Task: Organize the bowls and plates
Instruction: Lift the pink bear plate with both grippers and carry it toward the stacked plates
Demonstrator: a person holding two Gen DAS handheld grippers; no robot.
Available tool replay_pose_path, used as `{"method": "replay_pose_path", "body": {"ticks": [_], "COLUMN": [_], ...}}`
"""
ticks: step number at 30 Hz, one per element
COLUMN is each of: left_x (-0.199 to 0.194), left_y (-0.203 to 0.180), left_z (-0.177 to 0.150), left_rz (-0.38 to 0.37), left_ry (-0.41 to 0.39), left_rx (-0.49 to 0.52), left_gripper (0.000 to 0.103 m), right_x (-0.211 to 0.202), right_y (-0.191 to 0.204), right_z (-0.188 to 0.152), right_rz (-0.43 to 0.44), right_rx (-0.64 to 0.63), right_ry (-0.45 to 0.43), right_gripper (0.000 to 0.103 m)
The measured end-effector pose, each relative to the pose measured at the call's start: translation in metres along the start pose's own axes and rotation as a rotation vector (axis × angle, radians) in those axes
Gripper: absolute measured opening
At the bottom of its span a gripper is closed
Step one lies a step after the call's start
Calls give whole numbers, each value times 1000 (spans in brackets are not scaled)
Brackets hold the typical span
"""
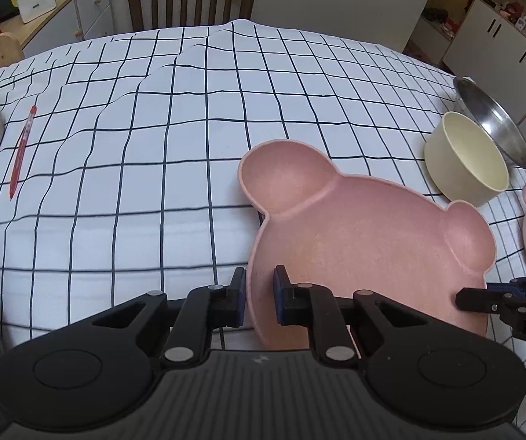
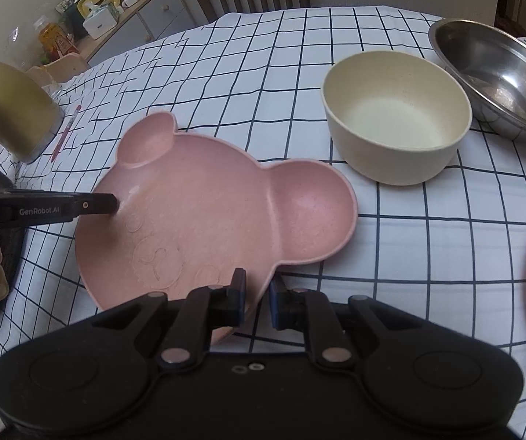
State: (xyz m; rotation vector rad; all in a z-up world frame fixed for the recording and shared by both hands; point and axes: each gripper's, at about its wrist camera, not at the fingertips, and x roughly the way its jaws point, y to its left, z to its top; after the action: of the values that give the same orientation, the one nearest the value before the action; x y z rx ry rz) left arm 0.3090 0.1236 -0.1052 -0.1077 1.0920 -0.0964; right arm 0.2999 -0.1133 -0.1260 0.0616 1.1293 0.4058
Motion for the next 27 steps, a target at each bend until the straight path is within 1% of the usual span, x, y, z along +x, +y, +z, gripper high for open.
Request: {"method": "replay_pose_path", "body": {"ticks": [10, 13, 22, 27], "left_x": [-52, -68, -106, -123], "left_y": [-12, -17, -21, -20], "left_z": [-44, -58, -102, -128], "left_rz": [0, 4, 6, 3], "left_ry": [-29, -39, -54, -54], "left_rx": [-4, 9, 25, 11], "left_gripper": [14, 14, 14, 14], "right_x": [-37, -47, -73, -84], "right_y": [14, 20, 36, 45], "right_z": [-23, -33, -68, -90], "right_rz": [-11, -14, -18, -16], "right_rx": [-26, -29, -25, -30], "right_ry": [-24, -31, -51, -52], "right_gripper": [13, 13, 13, 13]}}
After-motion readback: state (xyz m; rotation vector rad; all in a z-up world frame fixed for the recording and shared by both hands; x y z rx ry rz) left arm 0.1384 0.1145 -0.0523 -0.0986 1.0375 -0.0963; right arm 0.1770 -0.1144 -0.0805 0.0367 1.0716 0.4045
